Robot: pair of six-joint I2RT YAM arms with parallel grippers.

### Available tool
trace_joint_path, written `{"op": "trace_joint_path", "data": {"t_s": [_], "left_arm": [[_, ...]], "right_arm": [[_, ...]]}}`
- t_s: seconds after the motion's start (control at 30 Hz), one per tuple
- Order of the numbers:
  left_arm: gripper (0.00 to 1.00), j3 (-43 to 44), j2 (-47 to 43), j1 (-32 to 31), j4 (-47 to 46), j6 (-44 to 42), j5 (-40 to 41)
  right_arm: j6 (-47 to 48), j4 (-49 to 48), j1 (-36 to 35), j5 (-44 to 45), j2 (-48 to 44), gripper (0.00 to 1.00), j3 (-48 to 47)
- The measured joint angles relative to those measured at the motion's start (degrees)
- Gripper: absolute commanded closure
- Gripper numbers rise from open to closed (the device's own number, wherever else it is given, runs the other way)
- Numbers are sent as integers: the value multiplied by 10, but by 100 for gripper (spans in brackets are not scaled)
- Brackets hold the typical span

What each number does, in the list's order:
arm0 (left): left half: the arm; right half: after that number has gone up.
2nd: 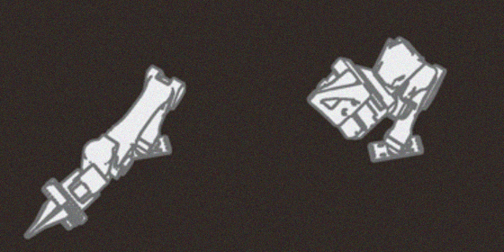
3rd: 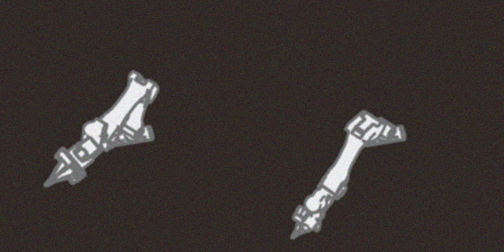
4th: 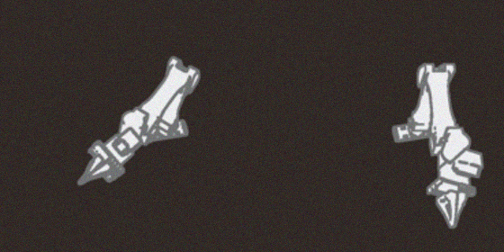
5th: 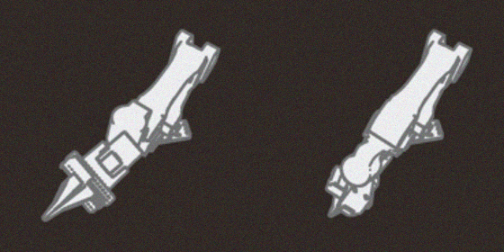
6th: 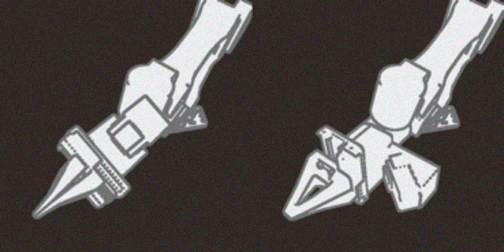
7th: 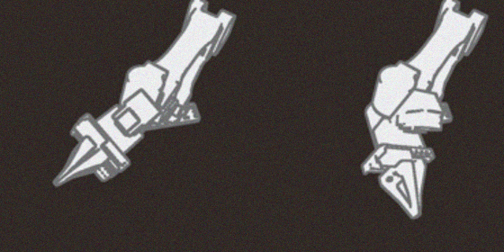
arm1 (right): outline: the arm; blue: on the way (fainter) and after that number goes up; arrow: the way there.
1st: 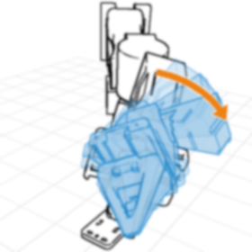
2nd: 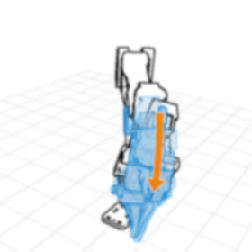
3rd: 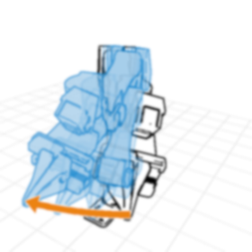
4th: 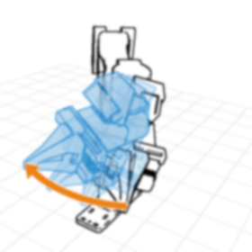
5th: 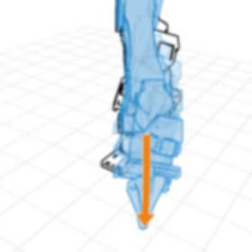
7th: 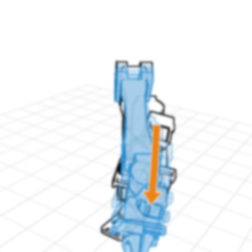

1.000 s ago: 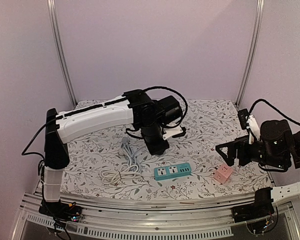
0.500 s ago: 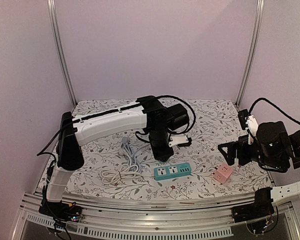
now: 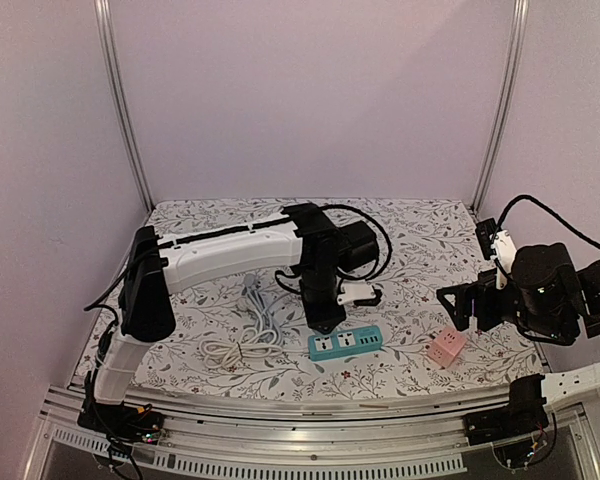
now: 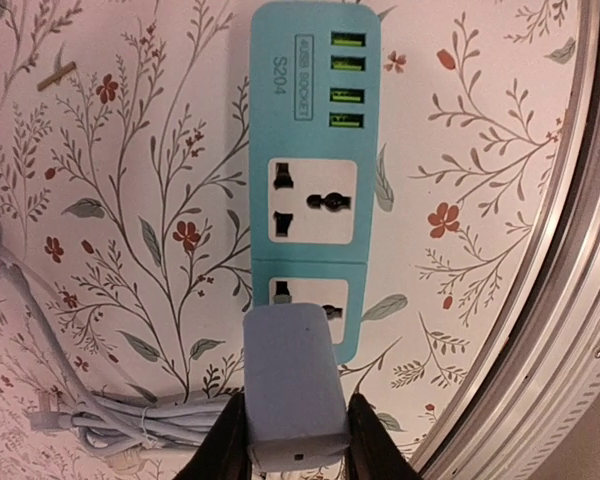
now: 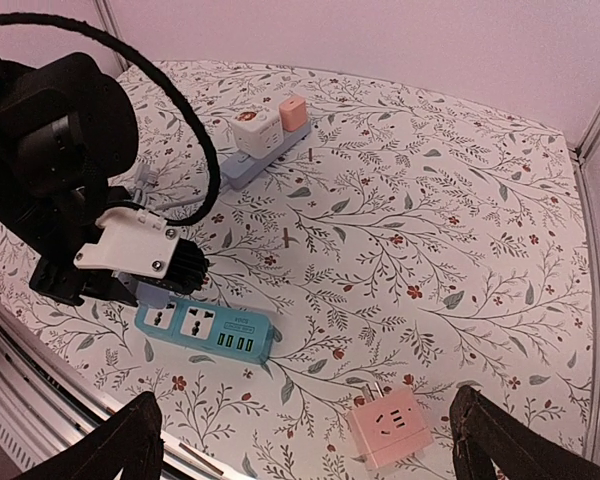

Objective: Insert the plug

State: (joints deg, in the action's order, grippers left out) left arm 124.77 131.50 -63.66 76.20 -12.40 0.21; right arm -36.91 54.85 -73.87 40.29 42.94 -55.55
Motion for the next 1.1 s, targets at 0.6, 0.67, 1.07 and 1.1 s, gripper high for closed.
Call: {"op": "trace_joint_path", "data": {"t_s": [0.6,0.67,1.07,1.1], "left_arm": [[100,-30,0,4,2,4,7],[100,-35,0,4,2,4,7],[99,-38,0,8,2,4,9],[99,-37,0,8,2,4,8]], "right_arm": [[2,0,0,1,1,1,0],[2,0,0,1,1,1,0],[3,0,0,1,3,1,0],[3,0,0,1,3,1,0]]}}
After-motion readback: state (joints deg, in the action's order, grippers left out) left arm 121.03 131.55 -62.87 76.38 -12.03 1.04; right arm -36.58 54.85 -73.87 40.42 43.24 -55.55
